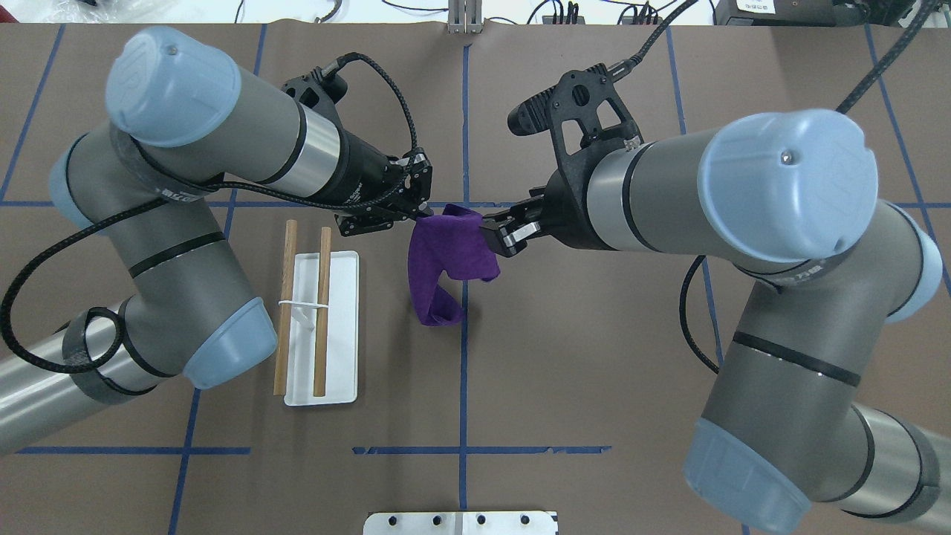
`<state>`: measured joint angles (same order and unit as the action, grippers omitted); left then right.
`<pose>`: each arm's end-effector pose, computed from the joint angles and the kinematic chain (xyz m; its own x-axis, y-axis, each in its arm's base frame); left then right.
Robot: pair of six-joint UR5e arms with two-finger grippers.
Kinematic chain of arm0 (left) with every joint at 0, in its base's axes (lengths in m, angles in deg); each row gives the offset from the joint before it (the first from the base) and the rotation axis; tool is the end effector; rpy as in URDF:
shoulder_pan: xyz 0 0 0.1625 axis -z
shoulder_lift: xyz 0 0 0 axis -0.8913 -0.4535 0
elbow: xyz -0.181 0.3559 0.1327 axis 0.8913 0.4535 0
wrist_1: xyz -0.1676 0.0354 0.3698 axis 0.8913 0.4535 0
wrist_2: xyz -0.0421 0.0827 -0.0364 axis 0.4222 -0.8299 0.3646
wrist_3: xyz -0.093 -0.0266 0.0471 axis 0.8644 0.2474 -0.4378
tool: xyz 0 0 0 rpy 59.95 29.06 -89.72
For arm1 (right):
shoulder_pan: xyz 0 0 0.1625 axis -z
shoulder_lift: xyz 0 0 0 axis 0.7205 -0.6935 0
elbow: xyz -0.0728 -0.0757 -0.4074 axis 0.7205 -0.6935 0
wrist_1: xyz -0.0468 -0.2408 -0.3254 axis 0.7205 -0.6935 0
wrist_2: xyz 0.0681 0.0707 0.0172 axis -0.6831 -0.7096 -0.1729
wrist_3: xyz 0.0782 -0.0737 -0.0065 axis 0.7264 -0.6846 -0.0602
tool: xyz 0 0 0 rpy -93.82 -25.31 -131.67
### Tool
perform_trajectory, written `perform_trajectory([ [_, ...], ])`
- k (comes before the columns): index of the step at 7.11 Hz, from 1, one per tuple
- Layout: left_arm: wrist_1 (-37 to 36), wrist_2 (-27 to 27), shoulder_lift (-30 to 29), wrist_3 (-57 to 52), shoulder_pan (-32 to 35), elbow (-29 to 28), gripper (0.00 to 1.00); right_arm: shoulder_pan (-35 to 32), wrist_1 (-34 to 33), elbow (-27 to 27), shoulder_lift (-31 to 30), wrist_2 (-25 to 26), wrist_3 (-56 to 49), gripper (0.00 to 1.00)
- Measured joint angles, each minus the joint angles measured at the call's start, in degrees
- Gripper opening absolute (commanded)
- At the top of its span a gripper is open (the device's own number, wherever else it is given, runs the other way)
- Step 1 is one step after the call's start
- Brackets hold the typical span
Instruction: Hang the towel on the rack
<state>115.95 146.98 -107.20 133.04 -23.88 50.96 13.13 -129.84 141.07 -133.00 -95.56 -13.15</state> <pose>0.4154 -0.4430 0.1342 0.1943 -0.3476 -0.9173 0.2302 0.9251 -0.3019 -0.3732 -0.3807 0.1131 0.5171 -0.5459 0.6592 -0.0414 0.7534 0.6563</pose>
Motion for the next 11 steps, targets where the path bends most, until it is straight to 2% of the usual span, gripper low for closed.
perform_trajectory([
  [3, 0.03, 0.37, 9.88, -12.93, 0.42, 7.58, 0.00, -10.03, -11.70, -2.82, -2.71, -11.18, -3.58, 1.00],
  [6, 2.15, 0.67, 23.12, -27.45, 1.28, 13.09, 0.00, -20.38, -13.73, -9.18, -10.55, -17.72, -21.66, 1.00],
  [8, 11.03, 0.76, 32.70, -33.99, 2.54, 12.72, 0.00, -27.76, -13.44, -10.03, -18.15, -22.80, -30.61, 1.00],
  [9, 13.90, 0.77, 35.06, -34.94, 2.74, 12.05, 0.00, -30.16, -13.40, -10.14, -20.79, -23.86, -33.82, 1.00],
  [11, 15.58, 0.77, 36.16, -35.86, 2.84, 10.64, 0.00, -33.38, -13.41, -10.24, -24.58, -24.65, -38.64, 1.00],
])
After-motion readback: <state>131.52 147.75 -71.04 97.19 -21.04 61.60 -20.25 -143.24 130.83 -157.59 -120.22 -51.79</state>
